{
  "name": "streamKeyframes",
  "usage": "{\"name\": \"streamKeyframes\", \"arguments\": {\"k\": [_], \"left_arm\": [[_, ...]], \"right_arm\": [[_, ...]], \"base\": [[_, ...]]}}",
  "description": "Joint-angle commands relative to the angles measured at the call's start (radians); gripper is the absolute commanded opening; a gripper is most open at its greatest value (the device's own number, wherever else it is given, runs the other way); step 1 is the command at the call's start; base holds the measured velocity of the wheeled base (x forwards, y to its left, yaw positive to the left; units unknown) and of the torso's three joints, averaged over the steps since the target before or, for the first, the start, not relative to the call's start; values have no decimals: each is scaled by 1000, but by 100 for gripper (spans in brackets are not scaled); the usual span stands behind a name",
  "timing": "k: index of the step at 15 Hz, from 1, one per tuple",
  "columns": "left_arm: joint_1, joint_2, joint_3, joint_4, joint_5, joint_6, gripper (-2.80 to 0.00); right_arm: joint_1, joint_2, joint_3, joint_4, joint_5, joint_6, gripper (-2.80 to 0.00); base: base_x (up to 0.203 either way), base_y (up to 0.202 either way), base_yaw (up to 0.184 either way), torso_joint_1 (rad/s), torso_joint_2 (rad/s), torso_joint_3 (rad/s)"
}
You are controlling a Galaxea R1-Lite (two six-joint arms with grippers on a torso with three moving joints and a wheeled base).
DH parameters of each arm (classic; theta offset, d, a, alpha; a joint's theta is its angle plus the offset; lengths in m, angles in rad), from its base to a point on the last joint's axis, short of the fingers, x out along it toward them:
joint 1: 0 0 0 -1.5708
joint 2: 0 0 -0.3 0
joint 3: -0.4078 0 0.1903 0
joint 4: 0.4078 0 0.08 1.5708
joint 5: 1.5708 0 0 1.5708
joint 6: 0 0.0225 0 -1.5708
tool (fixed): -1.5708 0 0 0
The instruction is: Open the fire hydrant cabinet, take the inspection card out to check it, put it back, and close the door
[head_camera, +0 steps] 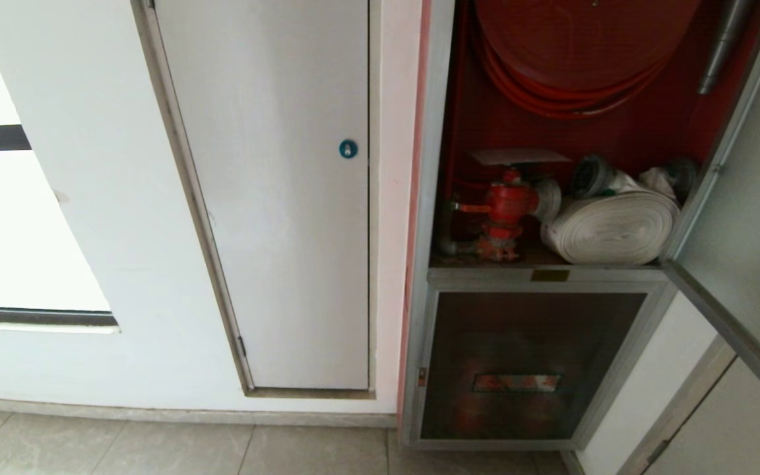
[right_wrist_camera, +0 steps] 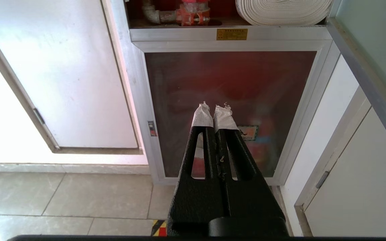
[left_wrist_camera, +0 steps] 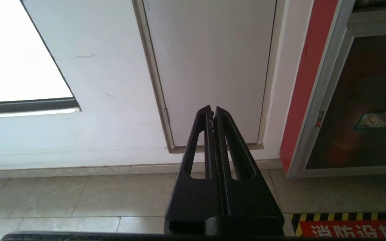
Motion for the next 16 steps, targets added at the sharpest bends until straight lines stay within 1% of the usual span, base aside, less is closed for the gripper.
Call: {"name": "streamKeyframes", "arguments": {"k": [1,11,13,16], "left_arm": [[0,0,8,-1,-1,1,-280],[0,0,8,-1,-1,4,-280],[0,0,6,-1,-1,4,-280],[1,0,8,-1,-1,4,-280]], "right_arm": [[0,-2,0,0,0,0,-280],[0,-2,0,0,0,0,-280],[0,-2,0,0,0,0,-280],[0,-2,0,0,0,0,-280]], "base": [[0,0,0,0,0,0],[0,0,0,0,0,0],[126,0,-1,-18,-2,6],[197,0,-2,11,5,-2]]}}
